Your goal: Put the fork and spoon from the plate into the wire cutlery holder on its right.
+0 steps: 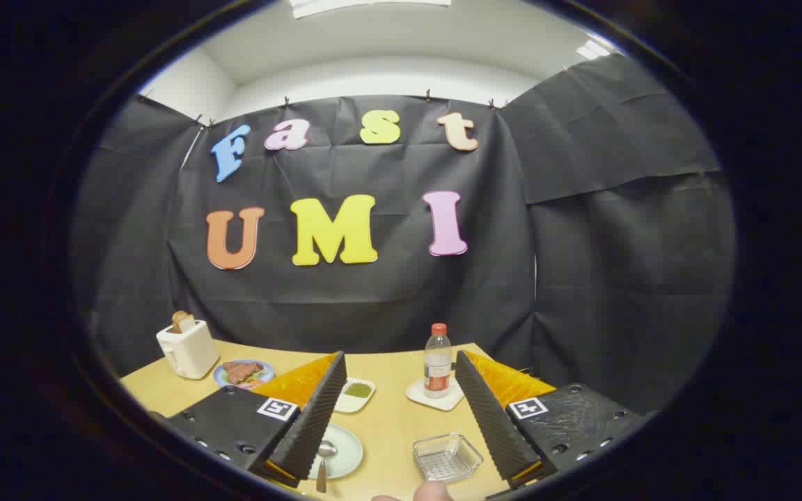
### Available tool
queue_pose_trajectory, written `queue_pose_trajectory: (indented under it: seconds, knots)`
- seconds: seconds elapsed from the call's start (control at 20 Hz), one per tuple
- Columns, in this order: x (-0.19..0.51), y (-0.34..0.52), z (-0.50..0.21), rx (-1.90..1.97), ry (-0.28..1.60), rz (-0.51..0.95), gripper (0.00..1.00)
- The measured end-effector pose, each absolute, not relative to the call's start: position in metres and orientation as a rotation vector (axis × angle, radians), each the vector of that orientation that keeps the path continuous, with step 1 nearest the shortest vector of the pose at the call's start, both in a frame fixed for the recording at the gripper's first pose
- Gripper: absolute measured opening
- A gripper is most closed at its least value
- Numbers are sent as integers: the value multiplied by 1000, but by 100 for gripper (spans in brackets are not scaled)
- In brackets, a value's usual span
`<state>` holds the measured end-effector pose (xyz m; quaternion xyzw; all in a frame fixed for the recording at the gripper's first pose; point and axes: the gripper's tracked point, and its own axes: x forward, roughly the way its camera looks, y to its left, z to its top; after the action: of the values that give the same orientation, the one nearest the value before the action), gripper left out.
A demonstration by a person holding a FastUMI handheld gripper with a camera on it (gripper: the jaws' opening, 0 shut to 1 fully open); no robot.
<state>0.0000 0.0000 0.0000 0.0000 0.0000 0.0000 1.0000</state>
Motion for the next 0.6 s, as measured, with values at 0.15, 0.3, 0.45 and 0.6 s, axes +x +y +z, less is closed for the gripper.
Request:
queue_pose_trajectory:
  seconds: [0.15,0.3,0.45,0.6]
  knots:
    - [-2,6,5,-4,-10,7,94]
    - [-3,16,1,7,27,26,94]
    - [-2,22,1,1,36,34,94]
    - [-3,24,0,-18,39,35,94]
